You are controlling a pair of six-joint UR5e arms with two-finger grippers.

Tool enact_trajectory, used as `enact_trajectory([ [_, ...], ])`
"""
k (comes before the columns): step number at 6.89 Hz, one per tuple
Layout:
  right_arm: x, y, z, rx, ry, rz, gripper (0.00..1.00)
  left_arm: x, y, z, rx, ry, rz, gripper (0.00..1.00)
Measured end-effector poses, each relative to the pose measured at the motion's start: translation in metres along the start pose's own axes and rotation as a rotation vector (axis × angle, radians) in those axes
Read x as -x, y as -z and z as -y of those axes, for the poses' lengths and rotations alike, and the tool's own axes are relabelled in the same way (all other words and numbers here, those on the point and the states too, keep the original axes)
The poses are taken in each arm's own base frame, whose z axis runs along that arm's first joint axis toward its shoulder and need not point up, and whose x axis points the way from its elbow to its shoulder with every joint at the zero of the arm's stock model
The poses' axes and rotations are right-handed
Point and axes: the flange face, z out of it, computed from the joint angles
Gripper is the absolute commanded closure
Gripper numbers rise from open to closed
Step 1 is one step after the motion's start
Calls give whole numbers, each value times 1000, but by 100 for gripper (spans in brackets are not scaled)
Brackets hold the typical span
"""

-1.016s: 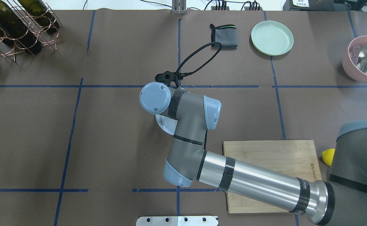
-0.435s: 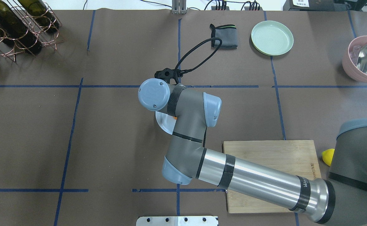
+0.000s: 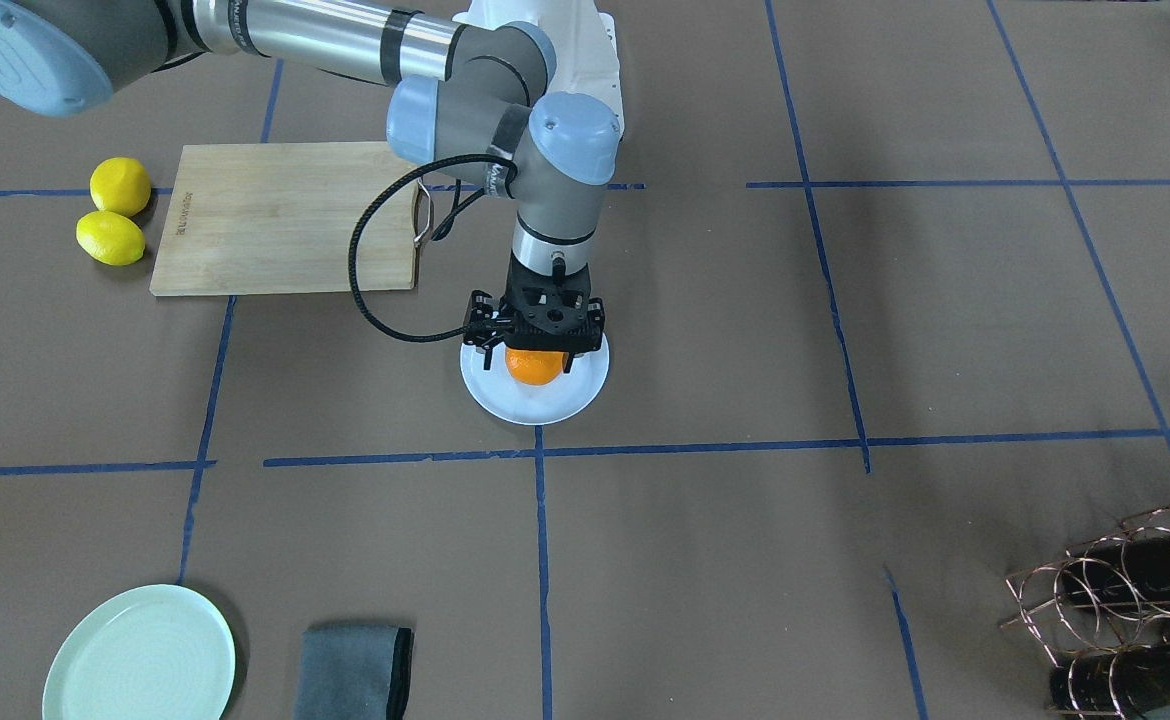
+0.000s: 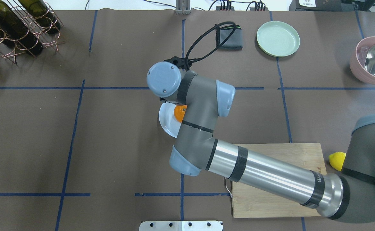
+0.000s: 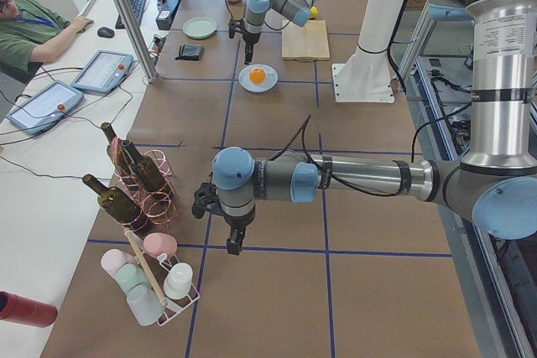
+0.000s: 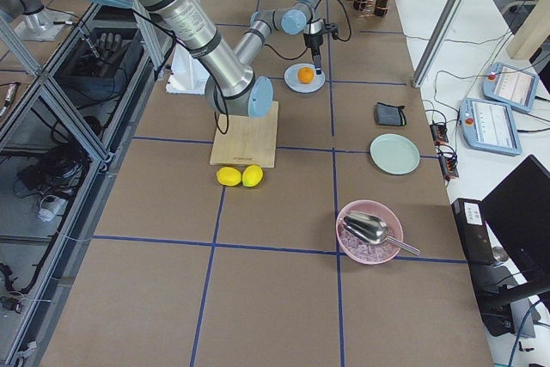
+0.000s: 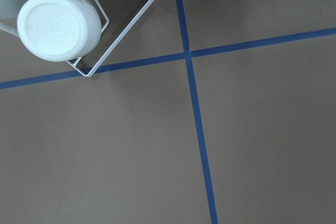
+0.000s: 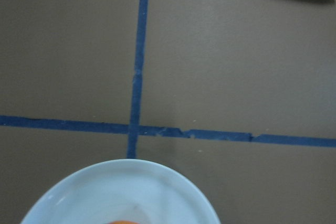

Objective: Pick orange to plate

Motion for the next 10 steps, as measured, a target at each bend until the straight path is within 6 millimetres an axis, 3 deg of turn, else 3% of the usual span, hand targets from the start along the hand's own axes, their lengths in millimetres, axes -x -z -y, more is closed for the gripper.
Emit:
enact_trajectory([
  [2, -167, 43, 2, 54, 173, 55, 0, -1, 1, 1, -1, -3, 2, 0],
  [3, -241, 59, 1, 77, 250, 51, 0, -2, 1, 1, -1, -4, 2, 0],
  [5, -385, 72, -6, 142, 342, 16, 0, -2, 1, 1, -1, -4, 2, 0],
  [7, -532, 51, -57, 217, 261, -45, 0, -2, 1, 1, -1, -5, 1, 0],
  [8, -593, 38, -89, 247, 208, -65, 0, -2, 2, 1, -2, -6, 1, 0],
  [9, -640, 29, -117, 266, 175, -58, 0, -3, 3, 1, -4, -9, 2, 0],
  [10, -674, 23, -140, 280, 130, -26, 0, -5, 4, 2, -8, -13, 2, 0],
])
